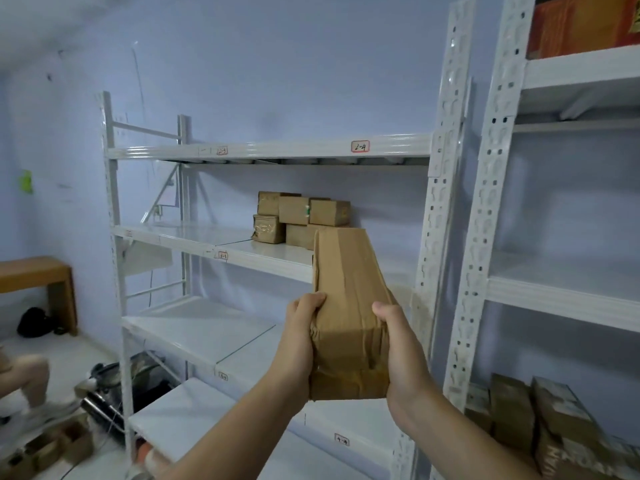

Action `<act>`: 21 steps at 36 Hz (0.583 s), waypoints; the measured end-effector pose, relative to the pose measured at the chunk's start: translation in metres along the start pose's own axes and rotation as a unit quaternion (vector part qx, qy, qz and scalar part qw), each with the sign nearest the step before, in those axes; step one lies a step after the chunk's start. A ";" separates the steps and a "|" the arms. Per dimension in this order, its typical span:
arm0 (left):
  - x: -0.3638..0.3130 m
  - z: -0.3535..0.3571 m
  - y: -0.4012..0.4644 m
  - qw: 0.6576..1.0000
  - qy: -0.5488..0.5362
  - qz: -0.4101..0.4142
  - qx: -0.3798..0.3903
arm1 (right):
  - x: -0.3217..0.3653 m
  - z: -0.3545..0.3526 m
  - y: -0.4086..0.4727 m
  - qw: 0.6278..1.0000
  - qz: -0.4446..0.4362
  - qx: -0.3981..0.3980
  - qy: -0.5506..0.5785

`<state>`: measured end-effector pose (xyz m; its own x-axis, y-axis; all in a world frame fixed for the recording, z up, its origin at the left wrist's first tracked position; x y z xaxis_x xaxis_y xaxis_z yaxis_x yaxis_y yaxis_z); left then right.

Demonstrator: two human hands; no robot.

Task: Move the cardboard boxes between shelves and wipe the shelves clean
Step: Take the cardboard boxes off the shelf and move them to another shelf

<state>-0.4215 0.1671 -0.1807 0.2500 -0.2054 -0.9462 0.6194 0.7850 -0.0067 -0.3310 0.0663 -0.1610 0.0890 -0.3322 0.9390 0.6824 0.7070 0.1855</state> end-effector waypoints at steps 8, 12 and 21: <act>-0.010 -0.016 0.075 1.000 0.015 0.000 0.016 | -0.023 0.019 0.071 0.999 -0.009 -0.033 -0.019; -0.020 -0.008 0.122 0.999 0.038 0.003 0.034 | -0.026 0.018 0.119 0.998 -0.024 -0.047 -0.033; -0.035 0.023 0.233 0.995 0.049 -0.006 0.085 | -0.018 0.008 0.224 0.992 -0.041 -0.060 -0.100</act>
<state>-0.2686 0.3437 -0.1419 0.1740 -0.1492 -0.9734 0.7410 0.6709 0.0296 -0.1855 0.2350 -0.1343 -0.1079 -0.2453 0.9634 0.7644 0.5992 0.2381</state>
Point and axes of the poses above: each hand's wrist, its own y-axis towards the middle knuckle, its own z-axis out of the palm, x = y × z, the point moved 7 cm from there along y, towards the middle knuckle, and after that the axes turned 1 degree about y, right-handed, at the moved point
